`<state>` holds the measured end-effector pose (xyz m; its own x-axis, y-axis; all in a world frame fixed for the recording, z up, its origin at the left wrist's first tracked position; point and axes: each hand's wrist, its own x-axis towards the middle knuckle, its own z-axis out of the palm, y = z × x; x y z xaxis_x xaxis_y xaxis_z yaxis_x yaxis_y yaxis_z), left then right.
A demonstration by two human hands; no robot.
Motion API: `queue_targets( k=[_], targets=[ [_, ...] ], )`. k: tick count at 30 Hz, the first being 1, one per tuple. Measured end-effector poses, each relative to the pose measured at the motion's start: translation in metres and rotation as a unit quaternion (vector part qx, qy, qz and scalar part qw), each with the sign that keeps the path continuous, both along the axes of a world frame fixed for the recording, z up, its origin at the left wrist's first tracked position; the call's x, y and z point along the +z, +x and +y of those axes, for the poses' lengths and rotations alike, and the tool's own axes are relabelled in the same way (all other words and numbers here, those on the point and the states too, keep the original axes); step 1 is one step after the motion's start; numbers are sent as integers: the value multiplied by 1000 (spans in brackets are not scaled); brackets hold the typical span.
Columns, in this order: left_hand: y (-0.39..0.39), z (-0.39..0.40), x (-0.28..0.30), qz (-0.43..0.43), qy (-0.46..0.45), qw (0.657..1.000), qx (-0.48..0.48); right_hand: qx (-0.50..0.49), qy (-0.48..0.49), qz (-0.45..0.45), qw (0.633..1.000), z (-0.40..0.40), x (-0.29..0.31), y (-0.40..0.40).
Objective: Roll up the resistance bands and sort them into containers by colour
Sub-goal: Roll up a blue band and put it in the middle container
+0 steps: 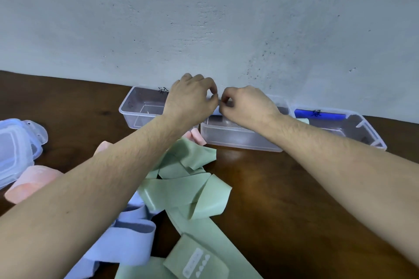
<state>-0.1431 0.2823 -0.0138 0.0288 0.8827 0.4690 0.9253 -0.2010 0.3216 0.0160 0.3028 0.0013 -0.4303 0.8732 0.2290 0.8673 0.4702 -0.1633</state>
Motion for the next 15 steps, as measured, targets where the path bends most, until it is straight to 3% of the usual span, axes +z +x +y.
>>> queue_targets(
  k=[7,15],
  targets=[
    [24,-72,0,-28,-11,1000,-9,83,-27,11,996,-56,-2,18],
    [48,-165,-14,-3,-100,991,89,182,-86,25,979,-107,-13,42]
  ],
)
